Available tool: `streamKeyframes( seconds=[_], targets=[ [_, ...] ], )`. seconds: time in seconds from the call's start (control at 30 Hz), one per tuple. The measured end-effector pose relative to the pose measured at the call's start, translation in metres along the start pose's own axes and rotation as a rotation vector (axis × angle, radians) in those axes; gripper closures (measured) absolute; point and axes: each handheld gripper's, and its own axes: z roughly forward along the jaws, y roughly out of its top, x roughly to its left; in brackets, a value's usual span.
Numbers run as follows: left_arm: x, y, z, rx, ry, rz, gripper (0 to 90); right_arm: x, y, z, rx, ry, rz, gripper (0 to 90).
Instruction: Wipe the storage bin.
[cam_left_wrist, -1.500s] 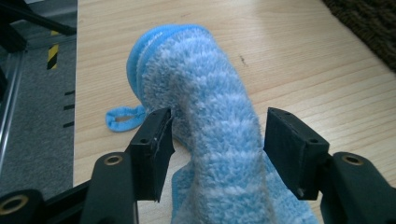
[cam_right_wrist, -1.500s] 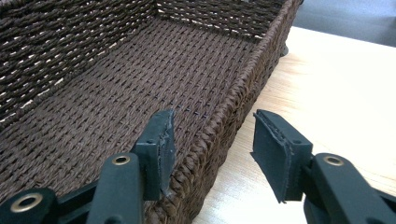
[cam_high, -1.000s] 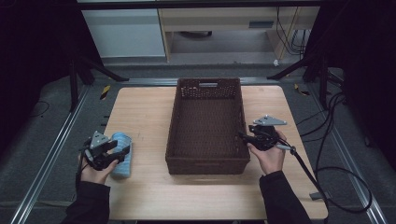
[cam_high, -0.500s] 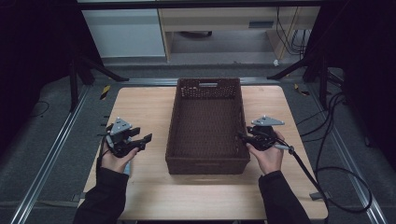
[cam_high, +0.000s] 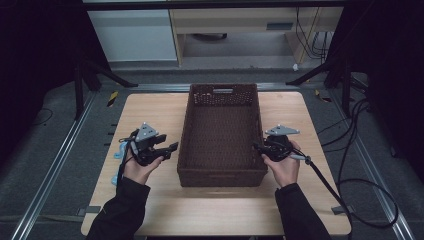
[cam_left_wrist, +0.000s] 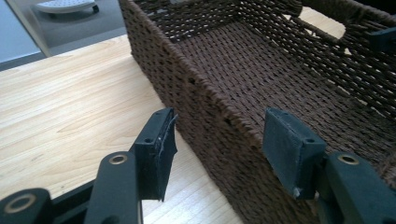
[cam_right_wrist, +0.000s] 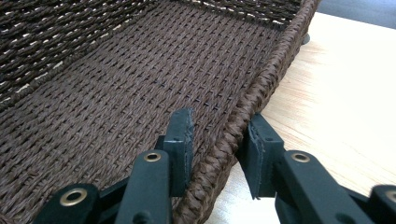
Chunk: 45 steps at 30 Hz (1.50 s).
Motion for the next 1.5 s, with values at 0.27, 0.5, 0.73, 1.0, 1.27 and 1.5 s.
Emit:
streamKeyframes(
  seconds=[0.27,0.5,0.73,1.0,1.27,1.5],
  targets=[
    [-0.004,-0.004,0.006,0.030,-0.018,0.019,44.3,0.001,-0.001,0.000,-0.012,0.027,0.007,67.0],
    [-0.004,-0.009,0.012,0.045,-0.009,0.027,45.7,0.008,0.000,0.002,-0.012,0.060,-0.013,67.0],
    [-0.008,-0.013,0.018,0.062,-0.029,0.026,52.8,0.012,0.000,0.003,-0.013,0.071,-0.022,66.4],
    [-0.013,-0.014,0.015,0.065,-0.014,0.005,57.1,0.008,0.003,-0.004,-0.034,0.048,-0.023,54.0],
    [-0.021,-0.017,0.008,0.060,-0.030,0.009,55.6,0.007,0.004,-0.014,-0.029,0.035,-0.031,59.8],
    [-0.012,-0.010,0.008,0.016,-0.003,0.028,43.5,0.009,0.005,-0.012,-0.029,0.032,-0.024,67.1]
  ],
)
